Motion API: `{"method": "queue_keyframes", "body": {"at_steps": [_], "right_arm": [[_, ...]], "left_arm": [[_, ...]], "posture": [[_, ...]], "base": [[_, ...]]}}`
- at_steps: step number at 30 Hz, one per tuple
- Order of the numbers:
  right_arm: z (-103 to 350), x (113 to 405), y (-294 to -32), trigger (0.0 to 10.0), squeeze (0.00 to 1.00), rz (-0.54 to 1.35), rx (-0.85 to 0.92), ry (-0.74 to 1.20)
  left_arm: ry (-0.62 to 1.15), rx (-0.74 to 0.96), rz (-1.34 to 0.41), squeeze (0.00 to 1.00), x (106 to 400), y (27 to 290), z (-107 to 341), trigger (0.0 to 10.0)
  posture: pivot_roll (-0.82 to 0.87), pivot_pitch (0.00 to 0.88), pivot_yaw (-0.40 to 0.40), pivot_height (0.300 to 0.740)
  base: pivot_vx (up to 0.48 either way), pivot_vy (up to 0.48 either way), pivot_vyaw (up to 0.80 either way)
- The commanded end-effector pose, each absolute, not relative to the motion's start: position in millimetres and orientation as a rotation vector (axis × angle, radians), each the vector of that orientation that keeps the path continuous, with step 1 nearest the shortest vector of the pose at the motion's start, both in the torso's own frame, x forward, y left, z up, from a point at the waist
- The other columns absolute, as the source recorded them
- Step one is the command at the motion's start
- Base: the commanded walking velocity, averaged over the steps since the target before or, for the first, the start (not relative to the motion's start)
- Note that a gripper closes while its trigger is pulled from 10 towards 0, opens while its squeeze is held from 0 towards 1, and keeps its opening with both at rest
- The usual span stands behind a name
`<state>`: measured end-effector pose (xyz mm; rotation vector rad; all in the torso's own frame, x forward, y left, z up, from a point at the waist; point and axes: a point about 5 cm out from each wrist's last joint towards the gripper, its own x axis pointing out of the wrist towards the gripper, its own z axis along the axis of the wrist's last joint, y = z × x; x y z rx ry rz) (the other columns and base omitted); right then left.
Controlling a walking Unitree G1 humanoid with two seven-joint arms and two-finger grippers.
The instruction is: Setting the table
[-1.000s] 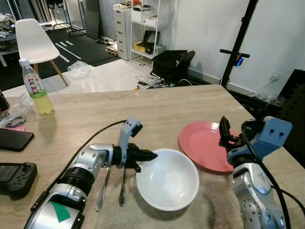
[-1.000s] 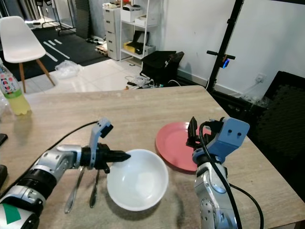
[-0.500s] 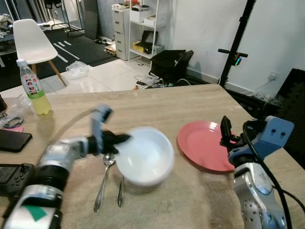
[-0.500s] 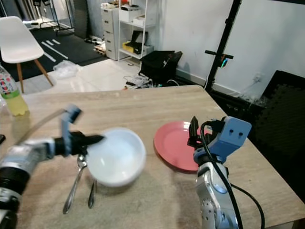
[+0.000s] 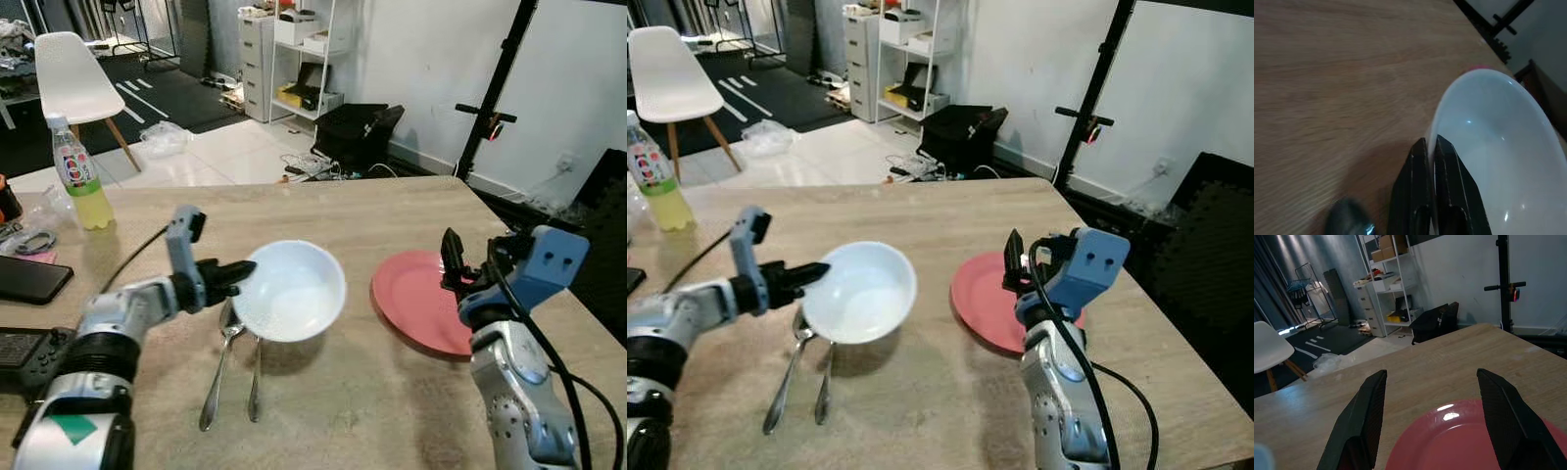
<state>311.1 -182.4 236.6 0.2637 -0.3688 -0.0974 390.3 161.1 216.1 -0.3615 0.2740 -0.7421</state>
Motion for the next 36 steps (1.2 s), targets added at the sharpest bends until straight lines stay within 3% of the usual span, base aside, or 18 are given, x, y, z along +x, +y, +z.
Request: {"method": "queue_keyframes", "body": {"at_steps": [1, 14, 15, 26, 27, 36], "right_arm": [[233, 308, -184, 10.0, 0.0, -0.111, 0.266, -0.362], [228, 300, -188, 10.0, 0.0, -0.151, 0.269, -0.36], [228, 299, -188, 10.0, 0.0, -0.152, 0.27, -0.36], [228, 299, -188, 10.0, 0.0, -0.152, 0.268, -0.357], [228, 298, -189, 10.0, 0.0, -0.151, 0.267, -0.358], [228, 300, -189, 10.0, 0.0, -0.142, 0.261, -0.358]], "left_arm": [[0.346, -0.251, -0.728, 0.0, 393, 154, 205, 10.0], [0.472, -0.126, -0.762, 0.0, 391, 132, 179, 10.0], [0.473, -0.123, -0.761, 1.0, 391, 131, 178, 10.0], [0.428, -0.15, -0.761, 1.0, 392, 140, 183, 10.0], [0.411, -0.173, -0.757, 0.0, 393, 142, 187, 10.0], [0.266, -0.235, -0.853, 0.0, 388, 155, 226, 10.0]], "posture": [[0.1, 0.076, 0.042, 0.74], [0.08, 0.097, 0.071, 0.74], [0.08, 0.097, 0.071, 0.74], [0.08, 0.099, 0.064, 0.74], [0.08, 0.098, 0.062, 0.74], [0.09, 0.081, 0.048, 0.74]], "base": [[0.0, 0.0, 0.0], [0.0, 0.0, 0.0], [0.0, 0.0, 0.0], [0.0, 0.0, 0.0], [0.0, 0.0, 0.0], [0.0, 0.0, 0.0]]}}
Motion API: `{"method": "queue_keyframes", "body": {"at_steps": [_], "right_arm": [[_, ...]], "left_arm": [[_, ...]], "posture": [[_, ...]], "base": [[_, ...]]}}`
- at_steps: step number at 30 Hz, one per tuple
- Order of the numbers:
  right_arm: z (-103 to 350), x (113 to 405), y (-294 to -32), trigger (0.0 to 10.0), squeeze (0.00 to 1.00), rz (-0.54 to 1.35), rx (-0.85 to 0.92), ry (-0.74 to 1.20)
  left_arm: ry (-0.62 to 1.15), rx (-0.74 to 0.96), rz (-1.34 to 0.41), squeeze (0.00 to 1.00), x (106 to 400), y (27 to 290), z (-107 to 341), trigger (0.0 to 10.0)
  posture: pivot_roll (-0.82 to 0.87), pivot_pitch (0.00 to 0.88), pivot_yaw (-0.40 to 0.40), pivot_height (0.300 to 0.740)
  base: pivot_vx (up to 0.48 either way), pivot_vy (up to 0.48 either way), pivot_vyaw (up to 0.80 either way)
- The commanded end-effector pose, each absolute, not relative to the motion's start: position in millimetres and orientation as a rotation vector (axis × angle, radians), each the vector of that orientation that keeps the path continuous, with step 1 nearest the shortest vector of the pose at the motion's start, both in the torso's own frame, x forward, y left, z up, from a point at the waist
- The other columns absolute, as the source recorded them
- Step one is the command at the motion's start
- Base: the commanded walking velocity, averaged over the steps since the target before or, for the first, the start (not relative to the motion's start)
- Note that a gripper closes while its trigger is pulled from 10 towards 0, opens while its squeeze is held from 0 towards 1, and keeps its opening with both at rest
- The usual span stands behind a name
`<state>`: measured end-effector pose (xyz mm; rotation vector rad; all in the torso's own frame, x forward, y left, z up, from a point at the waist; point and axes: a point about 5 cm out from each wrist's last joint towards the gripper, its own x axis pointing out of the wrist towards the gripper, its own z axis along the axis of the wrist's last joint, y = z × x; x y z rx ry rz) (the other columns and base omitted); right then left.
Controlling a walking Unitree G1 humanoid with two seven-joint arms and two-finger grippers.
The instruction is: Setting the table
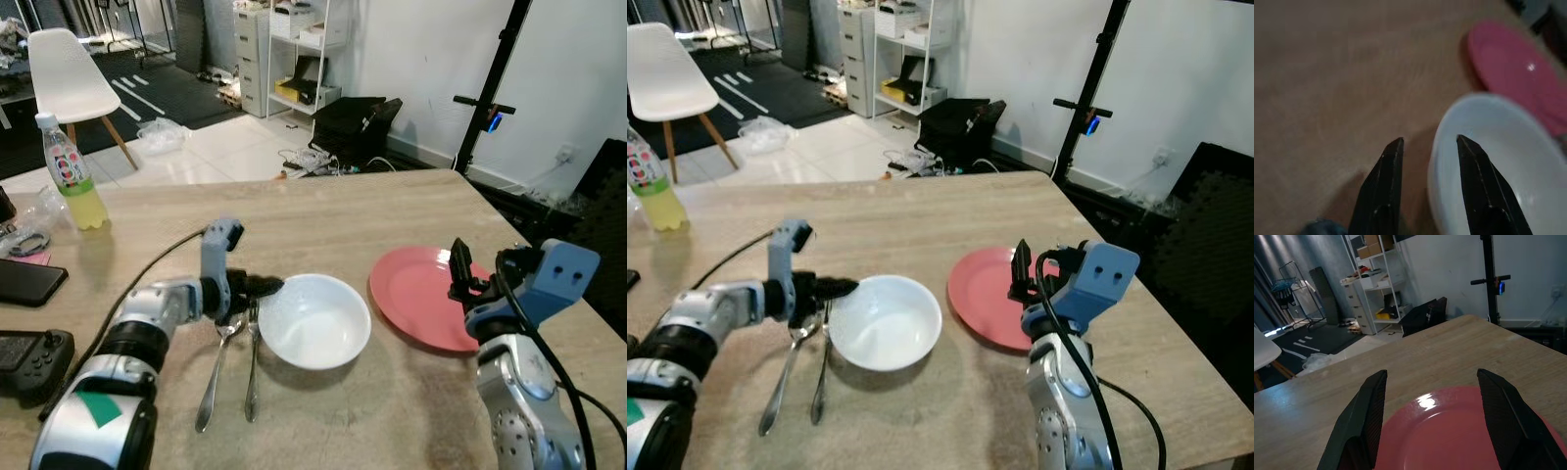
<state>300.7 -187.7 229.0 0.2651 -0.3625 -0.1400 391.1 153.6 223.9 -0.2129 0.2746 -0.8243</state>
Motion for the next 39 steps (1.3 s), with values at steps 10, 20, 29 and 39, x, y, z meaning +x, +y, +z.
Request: {"method": "queue_keyframes", "body": {"at_steps": [10, 20, 29, 39], "right_arm": [[201, 314, -170, 10.0, 0.0, 0.08, -0.361, -0.262], [206, 324, -200, 10.0, 0.0, 0.391, -1.103, -0.066], [207, 275, -220, 10.0, 0.0, 0.466, -1.17, 0.041], [158, 299, -183, 10.0, 0.0, 0.408, -0.909, 0.02]], "left_arm": [[-0.082, -0.159, -0.793, 0.0, 363, 193, 286, 10.0], [-0.225, -0.156, -0.839, 0.0, 317, 163, 309, 10.0], [-0.185, -0.154, -0.759, 0.0, 304, 173, 290, 10.0], [-0.18, -0.126, -0.69, 0.0, 318, 166, 299, 10.0]], "posture": [[0.1, 0.061, 0.035, 0.74], [0.12, 0.04, -0.033, 0.74], [0.09, 0.041, -0.05, 0.74], [0.05, 0.046, -0.018, 0.74]], "base": [[0.0, 0.0, 0.0], [0.0, 0.0, 0.0], [0.0, 0.0, 0.0], [0.0, 0.0, 0.0]]}}
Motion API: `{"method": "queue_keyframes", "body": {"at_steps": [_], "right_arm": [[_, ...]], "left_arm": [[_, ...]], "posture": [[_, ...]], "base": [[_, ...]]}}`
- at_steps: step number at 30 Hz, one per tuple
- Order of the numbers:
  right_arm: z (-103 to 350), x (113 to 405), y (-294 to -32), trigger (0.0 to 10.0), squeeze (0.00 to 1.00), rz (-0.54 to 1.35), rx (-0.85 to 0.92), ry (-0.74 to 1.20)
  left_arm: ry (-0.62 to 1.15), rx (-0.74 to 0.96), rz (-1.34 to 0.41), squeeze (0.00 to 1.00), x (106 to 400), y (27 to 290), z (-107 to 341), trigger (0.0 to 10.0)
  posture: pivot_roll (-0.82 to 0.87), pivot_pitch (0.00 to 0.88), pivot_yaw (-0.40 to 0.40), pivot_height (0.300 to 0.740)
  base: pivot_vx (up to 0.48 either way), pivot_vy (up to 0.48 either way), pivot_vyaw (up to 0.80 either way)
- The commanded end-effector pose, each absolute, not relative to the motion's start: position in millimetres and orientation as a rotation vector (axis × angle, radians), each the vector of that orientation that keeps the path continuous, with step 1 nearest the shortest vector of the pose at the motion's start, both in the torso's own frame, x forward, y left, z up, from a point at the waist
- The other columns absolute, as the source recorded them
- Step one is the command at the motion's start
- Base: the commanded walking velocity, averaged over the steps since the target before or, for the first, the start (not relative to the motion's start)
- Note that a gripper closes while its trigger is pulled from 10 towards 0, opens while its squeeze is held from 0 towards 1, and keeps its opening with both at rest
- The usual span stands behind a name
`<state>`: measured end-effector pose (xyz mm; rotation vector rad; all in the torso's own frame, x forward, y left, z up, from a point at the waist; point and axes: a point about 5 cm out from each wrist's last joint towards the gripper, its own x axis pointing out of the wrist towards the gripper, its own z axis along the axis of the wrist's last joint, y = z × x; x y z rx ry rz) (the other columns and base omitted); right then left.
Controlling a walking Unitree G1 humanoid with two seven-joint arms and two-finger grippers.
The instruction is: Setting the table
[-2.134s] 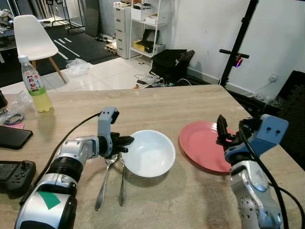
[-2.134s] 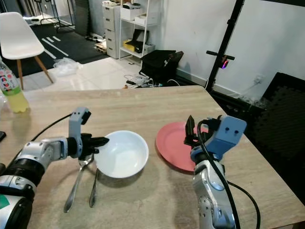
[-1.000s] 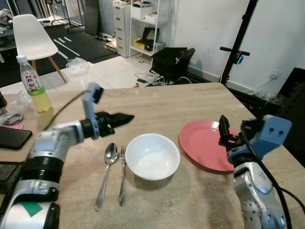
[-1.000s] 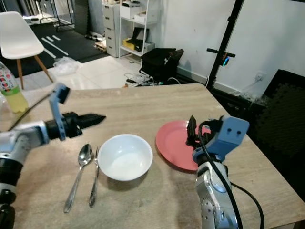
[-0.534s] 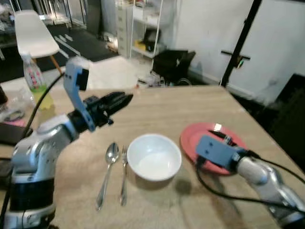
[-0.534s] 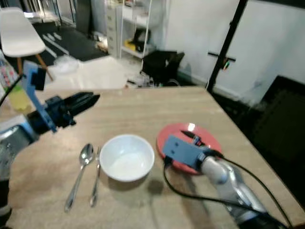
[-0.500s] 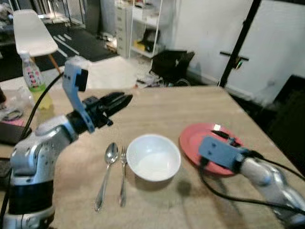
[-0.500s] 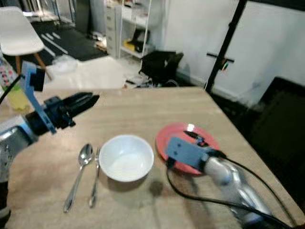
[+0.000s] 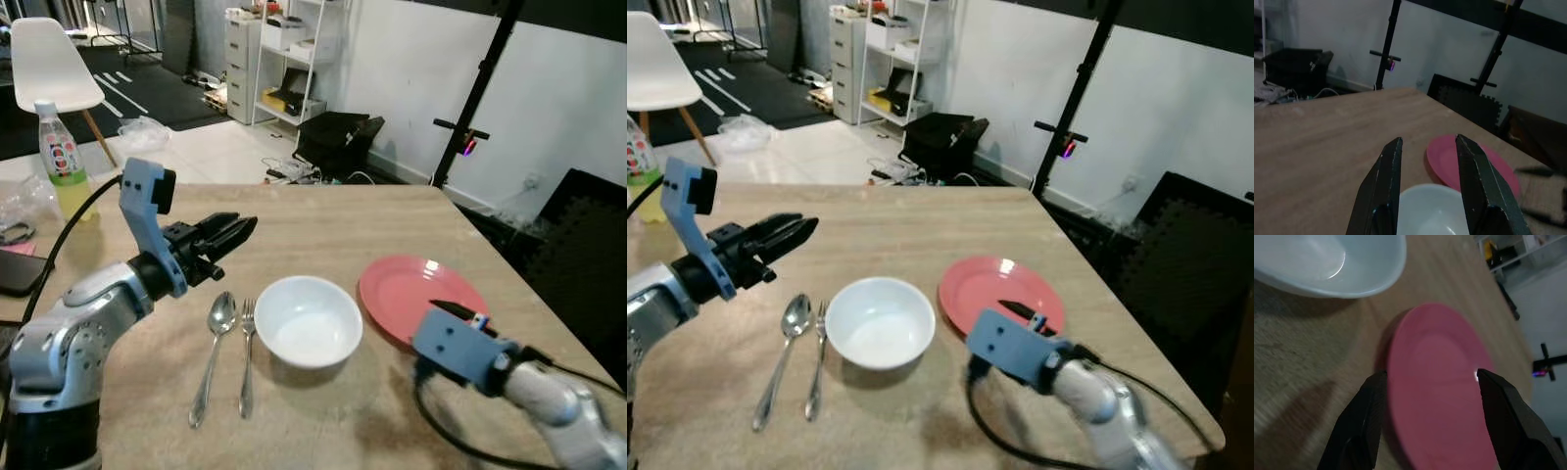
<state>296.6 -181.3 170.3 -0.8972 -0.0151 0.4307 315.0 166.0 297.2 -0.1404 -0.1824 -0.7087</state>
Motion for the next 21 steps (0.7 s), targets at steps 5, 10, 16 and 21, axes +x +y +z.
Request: {"method": "queue_keyframes", "body": {"at_steps": [5, 10, 16, 21], "right_arm": [[139, 300, -178, 10.0, 0.0, 0.404, -0.915, 0.081], [131, 307, -179, 10.0, 0.0, 0.33, -0.948, 0.067], [127, 320, -176, 10.0, 0.0, 0.237, -1.026, 0.017], [128, 330, -167, 10.0, 0.0, 0.242, -1.073, -0.01]], "left_arm": [[-0.199, -0.122, -0.665, 0.0, 318, 170, 307, 10.0], [-0.202, -0.128, -0.648, 0.0, 317, 171, 308, 10.0], [-0.201, -0.136, -0.644, 0.0, 315, 170, 307, 10.0], [-0.194, -0.139, -0.64, 0.0, 316, 169, 305, 10.0]], "posture": [[0.06, 0.048, -0.023, 0.74], [0.07, 0.051, -0.03, 0.74], [0.08, 0.056, -0.037, 0.74], [0.08, 0.06, -0.039, 0.74]], "base": [[0.0, 0.0, 0.0], [0.0, 0.0, 0.0], [0.0, 0.0, 0.0], [0.0, 0.0, 0.0]]}}
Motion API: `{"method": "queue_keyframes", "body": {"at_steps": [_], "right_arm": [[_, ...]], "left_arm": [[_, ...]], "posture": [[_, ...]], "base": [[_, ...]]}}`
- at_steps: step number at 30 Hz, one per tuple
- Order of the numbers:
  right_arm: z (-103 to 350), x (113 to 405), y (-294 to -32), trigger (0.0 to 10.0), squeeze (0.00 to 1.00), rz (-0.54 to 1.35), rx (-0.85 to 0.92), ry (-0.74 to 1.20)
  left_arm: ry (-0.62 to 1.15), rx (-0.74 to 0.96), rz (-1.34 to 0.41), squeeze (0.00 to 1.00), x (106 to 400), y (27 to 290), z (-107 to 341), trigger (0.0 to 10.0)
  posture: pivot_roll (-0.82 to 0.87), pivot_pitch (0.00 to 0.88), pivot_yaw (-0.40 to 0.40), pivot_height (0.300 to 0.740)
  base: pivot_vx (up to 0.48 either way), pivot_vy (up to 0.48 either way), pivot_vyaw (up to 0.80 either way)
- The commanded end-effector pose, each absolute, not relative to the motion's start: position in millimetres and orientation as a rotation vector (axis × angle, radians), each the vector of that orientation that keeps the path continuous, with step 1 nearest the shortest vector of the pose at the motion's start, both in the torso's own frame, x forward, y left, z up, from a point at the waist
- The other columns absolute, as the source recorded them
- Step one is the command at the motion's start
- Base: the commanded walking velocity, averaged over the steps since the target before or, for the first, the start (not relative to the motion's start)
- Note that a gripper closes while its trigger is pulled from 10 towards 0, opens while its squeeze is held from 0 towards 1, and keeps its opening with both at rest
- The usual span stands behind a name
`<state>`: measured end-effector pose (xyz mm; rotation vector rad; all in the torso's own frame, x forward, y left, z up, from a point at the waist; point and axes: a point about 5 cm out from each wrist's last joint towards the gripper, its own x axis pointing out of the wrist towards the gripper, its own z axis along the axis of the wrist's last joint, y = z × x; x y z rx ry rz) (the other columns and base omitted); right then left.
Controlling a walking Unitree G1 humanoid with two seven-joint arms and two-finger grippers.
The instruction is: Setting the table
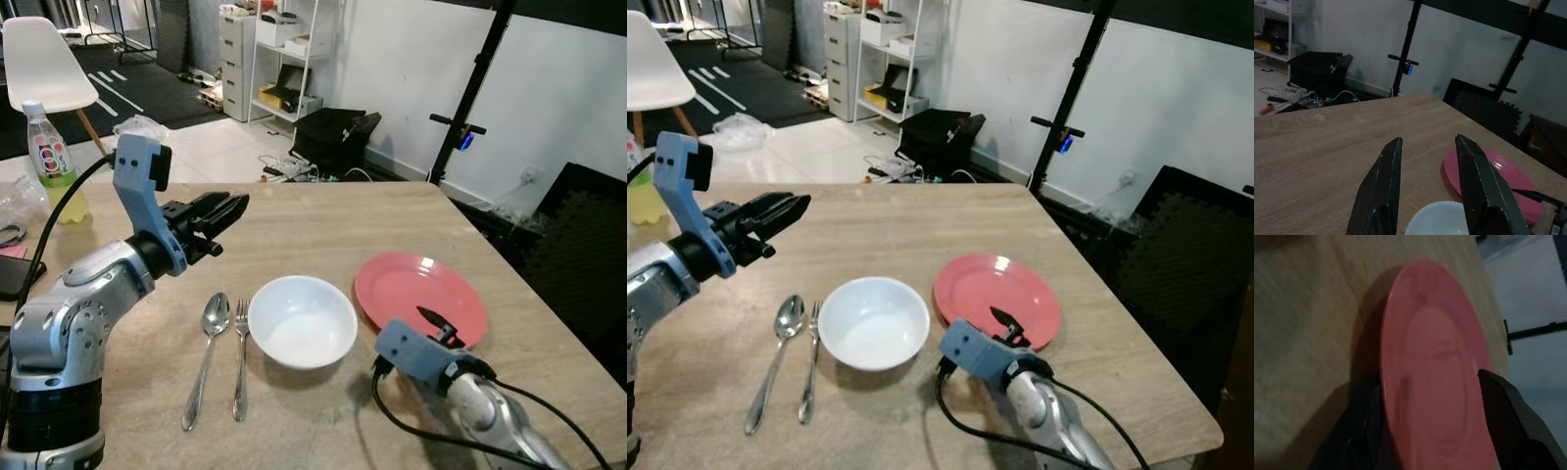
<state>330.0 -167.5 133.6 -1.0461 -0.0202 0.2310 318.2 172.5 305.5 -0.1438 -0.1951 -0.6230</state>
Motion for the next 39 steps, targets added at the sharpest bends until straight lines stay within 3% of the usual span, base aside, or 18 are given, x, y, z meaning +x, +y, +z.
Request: {"method": "queue_keyframes", "body": {"at_steps": [1, 2, 3, 21, 28, 29, 34, 39], "right_arm": [[128, 330, -167, 10.0, 0.0, 0.242, -1.073, -0.01], [127, 331, -165, 2.8, 0.0, 0.251, -1.089, -0.009], [126, 331, -165, 0.0, 0.0, 0.268, -1.115, -0.005], [125, 328, -176, 0.0, 0.0, 0.252, -1.13, -0.02], [150, 325, -184, 0.0, 0.0, 0.139, -1.111, -0.116], [165, 321, -191, 10.0, 0.0, 0.09, -1.112, -0.154], [201, 294, -198, 10.0, 0.0, 0.094, -1.102, -0.235], [192, 271, -193, 10.0, 0.0, 0.163, -1.091, -0.19]], "left_arm": [[-0.194, -0.139, -0.64, 0.0, 316, 169, 305, 10.0], [-0.194, -0.139, -0.641, 0.0, 316, 168, 305, 10.0], [-0.194, -0.139, -0.64, 0.0, 315, 168, 305, 10.0], [-0.179, -0.141, -0.627, 0.0, 317, 167, 304, 10.0], [-0.175, -0.136, -0.623, 0.0, 317, 167, 304, 10.0], [-0.174, -0.134, -0.62, 0.0, 317, 168, 304, 10.0], [-0.165, -0.133, -0.61, 0.0, 316, 172, 302, 10.0], [-0.162, -0.136, -0.619, 0.0, 317, 170, 301, 10.0]], "posture": [[0.08, 0.06, -0.039, 0.74], [0.08, 0.06, -0.042, 0.74], [0.08, 0.06, -0.043, 0.74], [0.07, 0.064, -0.04, 0.74], [0.07, 0.068, -0.04, 0.74], [0.07, 0.068, -0.04, 0.74], [0.06, 0.076, -0.038, 0.74], [0.04, 0.081, -0.036, 0.74]], "base": [[0.0, 0.0, 0.0], [0.0, 0.0, 0.0], [0.0, 0.0, 0.0], [0.0, 0.0, 0.0], [0.0, 0.0, 0.0], [0.0, 0.0, 0.0], [0.0, 0.0, 0.0], [0.0, 0.0, 0.0]]}}
